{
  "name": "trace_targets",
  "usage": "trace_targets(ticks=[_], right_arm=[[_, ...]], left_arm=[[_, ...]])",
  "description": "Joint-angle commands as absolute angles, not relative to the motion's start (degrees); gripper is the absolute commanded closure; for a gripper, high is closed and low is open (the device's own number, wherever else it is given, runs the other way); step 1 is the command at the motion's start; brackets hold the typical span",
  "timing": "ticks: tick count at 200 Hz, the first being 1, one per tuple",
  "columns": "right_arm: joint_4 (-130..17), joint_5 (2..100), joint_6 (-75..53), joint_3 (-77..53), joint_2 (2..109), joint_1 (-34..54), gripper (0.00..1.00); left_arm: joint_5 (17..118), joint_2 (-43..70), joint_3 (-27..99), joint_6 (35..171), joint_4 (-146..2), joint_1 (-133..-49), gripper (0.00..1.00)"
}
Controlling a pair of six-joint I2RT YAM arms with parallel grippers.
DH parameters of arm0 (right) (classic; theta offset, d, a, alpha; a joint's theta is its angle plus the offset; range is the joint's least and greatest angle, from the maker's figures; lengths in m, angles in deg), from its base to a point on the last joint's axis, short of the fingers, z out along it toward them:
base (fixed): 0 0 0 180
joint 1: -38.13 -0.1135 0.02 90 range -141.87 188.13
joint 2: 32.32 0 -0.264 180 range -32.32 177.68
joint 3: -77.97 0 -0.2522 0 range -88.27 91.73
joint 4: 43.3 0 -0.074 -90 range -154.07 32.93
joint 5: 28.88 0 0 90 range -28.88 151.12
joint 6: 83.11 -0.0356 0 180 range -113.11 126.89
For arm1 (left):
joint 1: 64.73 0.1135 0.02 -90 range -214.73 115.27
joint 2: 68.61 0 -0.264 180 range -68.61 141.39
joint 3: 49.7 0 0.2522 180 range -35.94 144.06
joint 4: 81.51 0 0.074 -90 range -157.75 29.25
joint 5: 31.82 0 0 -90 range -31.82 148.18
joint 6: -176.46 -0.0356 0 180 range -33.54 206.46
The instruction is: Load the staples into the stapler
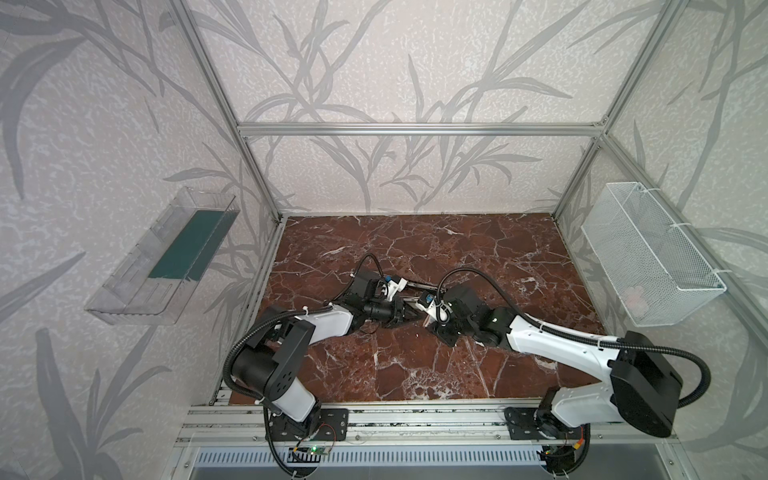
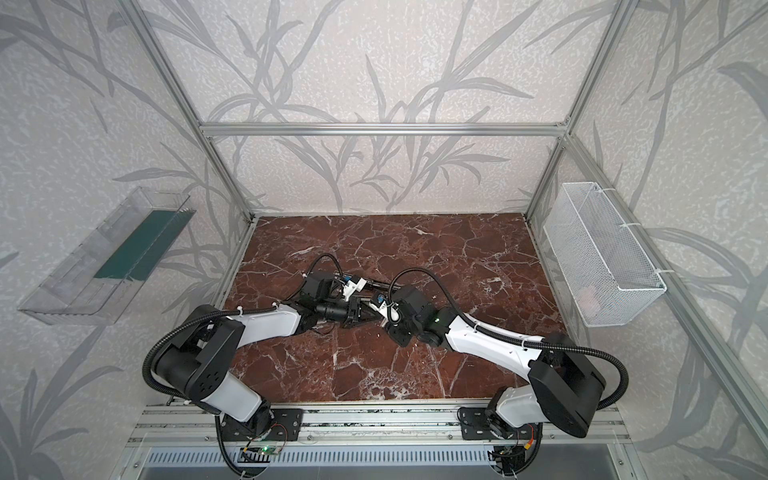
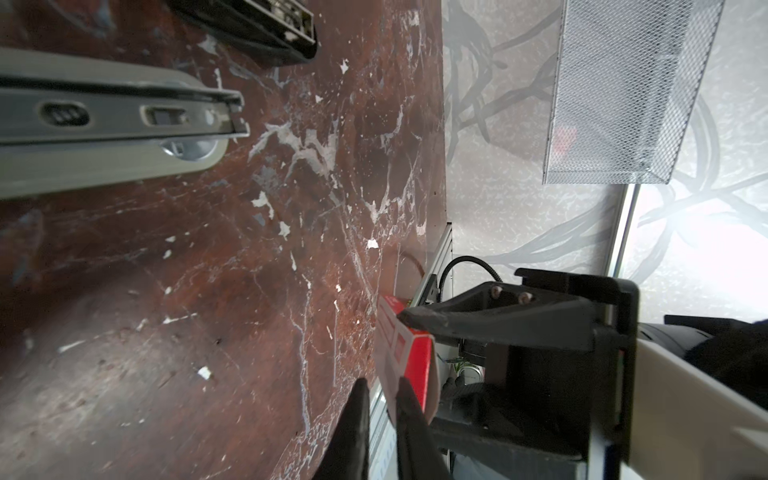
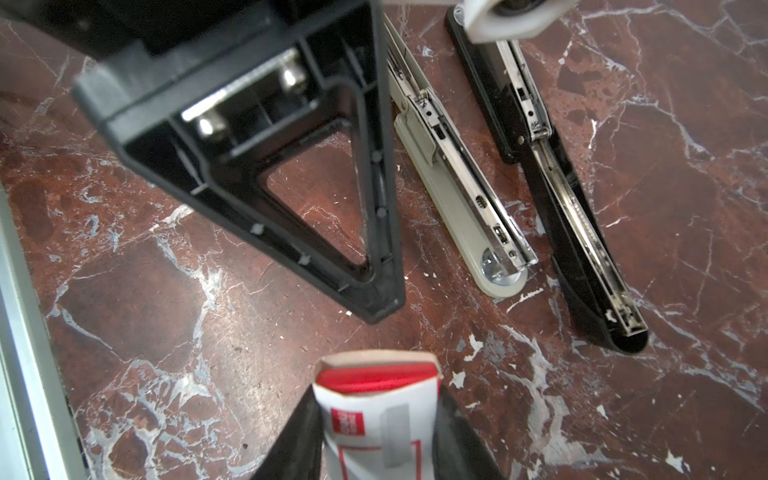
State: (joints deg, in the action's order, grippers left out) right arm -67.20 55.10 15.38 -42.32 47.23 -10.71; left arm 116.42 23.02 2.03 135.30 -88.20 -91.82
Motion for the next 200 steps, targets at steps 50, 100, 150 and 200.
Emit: trace_targets(ticks=[50,100,150,200], right_arm=[[-67.0,55.8,15.9,-41.7,49.0,-11.2,0.62],[-68.6,55.8,15.9,-40.4,50.5,-11.3,0.62],[-71.2,56.5,15.8,-38.8,51.6,-11.8,0.62],[-72.2,56.3,15.7,-38.1,52.7,-11.9,0.63]], left_arm=[[118.9,21.9,5.2,132.8,-84.5,-93.5,0.81],[115.5,21.7,8.8,125.3,-72.3,-94.9,0.81],[112.6,21.5,10.3,120.1,-64.5,-95.0,0.85],[113.2,22.1,12.5,119.3,-63.0,-95.4,0.80]])
